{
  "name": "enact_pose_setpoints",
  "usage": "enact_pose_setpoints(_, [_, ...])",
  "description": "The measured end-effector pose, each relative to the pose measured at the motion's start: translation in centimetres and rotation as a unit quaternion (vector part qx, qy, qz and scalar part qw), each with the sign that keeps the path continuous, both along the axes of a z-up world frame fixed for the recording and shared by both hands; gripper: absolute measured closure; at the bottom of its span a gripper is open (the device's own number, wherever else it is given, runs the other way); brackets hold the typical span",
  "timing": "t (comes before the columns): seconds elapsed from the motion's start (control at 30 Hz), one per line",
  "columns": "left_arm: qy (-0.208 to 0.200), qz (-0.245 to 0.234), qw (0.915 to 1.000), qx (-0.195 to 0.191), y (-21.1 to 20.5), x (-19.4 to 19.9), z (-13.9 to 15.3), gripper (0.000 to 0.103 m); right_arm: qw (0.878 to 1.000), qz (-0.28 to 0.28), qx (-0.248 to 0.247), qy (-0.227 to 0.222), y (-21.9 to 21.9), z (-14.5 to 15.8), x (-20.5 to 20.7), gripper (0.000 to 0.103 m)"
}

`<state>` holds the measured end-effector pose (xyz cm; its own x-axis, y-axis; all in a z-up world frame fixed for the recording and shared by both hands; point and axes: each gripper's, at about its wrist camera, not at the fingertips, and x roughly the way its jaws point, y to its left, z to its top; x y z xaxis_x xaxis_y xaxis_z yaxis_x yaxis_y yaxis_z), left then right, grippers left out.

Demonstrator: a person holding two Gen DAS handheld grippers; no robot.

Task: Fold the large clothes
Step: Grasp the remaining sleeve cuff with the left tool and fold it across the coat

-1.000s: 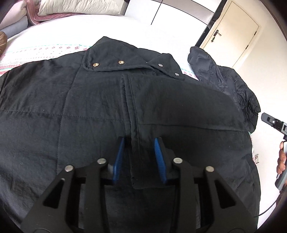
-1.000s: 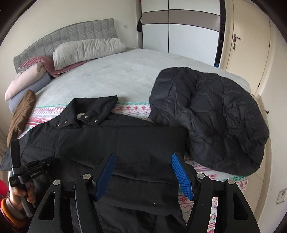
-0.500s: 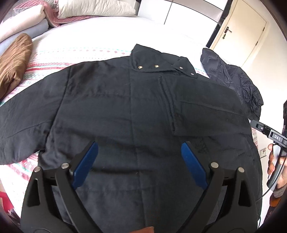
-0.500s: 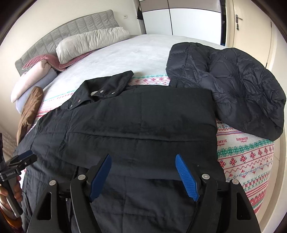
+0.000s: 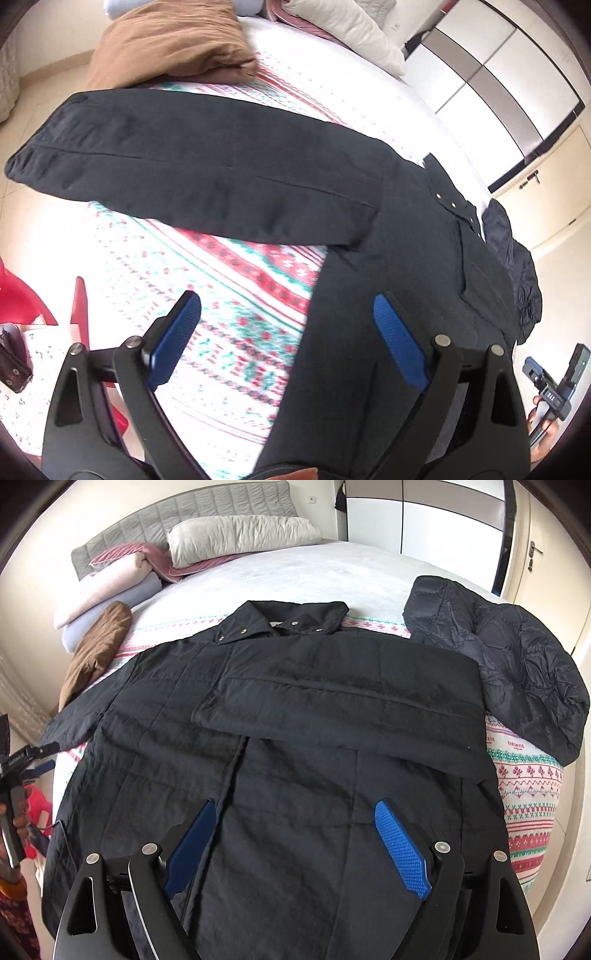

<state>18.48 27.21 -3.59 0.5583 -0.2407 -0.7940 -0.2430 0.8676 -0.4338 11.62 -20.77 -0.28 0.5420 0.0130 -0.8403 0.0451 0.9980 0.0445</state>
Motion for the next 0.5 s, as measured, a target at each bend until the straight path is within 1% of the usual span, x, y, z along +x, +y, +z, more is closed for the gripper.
enact_pose_setpoints(0.1, [-0.009,0.051,0.9986,-0.013,4.5,-0.9,-0.9,0.009,1.0,0.007,-0.008,0.002,1.2,-0.3,-0.5,0.014])
enact_pose_setpoints(0.17, [-0.018,0.088,0.9956,-0.028,7.3,-1.3,-1.7,0.009,1.0,0.01,-0.008,0.005,1.8,-0.6,-0.7,0.014])
enact_pose_setpoints(0.27, [-0.031,0.141,0.9879,-0.058,11.0,-1.7,-3.1,0.009,1.0,0.013,-0.004,0.014,2.4,-1.3,-0.8,0.014])
enact_pose_setpoints(0.33, [-0.036,0.176,0.9817,-0.064,13.1,-1.7,-4.1,0.01,1.0,0.015,-0.003,0.019,2.7,-1.7,-0.8,0.014])
enact_pose_setpoints(0.37, [-0.036,0.191,0.9788,-0.066,14.0,-1.6,-4.6,0.015,1.0,0.015,-0.003,0.021,2.8,-1.9,-0.8,0.014])
enact_pose_setpoints(0.43, [-0.039,0.216,0.9728,-0.075,15.4,-1.3,-5.4,0.019,1.0,0.015,-0.002,0.026,2.9,-2.3,-0.7,0.014])
enact_pose_setpoints(0.5, [-0.046,0.234,0.9674,-0.087,16.4,-0.9,-6.1,0.031,0.999,0.015,-0.001,0.03,2.9,-2.6,-0.7,0.014])
